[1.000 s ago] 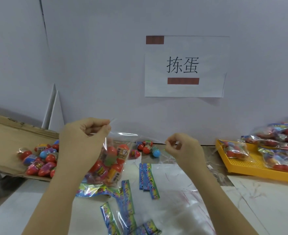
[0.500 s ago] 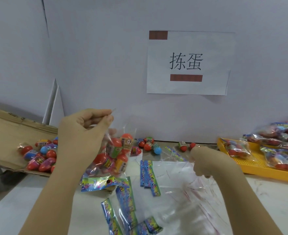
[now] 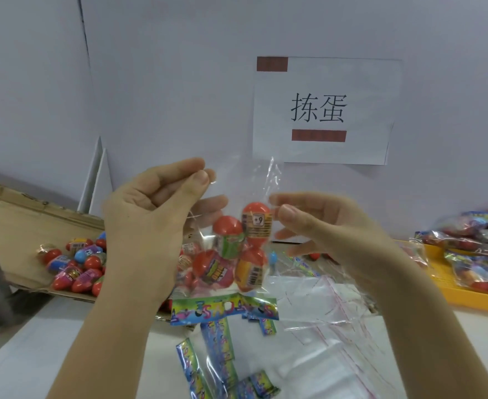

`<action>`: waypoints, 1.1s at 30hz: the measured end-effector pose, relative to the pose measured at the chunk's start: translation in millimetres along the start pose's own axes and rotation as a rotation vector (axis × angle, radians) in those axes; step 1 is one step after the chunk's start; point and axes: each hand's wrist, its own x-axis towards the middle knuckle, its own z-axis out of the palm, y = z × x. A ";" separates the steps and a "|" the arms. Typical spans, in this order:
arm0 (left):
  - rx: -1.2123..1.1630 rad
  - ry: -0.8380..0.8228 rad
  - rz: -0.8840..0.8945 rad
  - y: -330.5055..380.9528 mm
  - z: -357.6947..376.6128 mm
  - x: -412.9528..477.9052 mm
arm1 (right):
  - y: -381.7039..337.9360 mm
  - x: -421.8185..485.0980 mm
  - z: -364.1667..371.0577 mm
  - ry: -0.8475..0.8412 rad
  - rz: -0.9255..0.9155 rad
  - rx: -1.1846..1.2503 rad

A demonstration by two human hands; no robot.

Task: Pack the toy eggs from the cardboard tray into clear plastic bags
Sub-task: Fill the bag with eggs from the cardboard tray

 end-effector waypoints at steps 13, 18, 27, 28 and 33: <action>-0.096 -0.074 -0.241 -4.9 4.0 0.9 | -4.4 3.5 14.3 0.074 -0.008 0.481; -0.020 -0.047 -0.240 -9.1 3.4 0.9 | -3.4 4.3 13.2 0.082 0.013 0.462; 0.035 -0.138 -0.307 -9.1 2.3 1.2 | -1.2 5.0 11.7 0.093 0.025 0.456; 0.050 -0.157 -0.313 -9.2 2.1 1.1 | -1.0 5.1 11.3 0.098 0.026 0.451; 0.119 -0.192 -0.302 -7.0 -0.6 2.8 | -0.9 4.8 8.1 0.117 0.010 0.417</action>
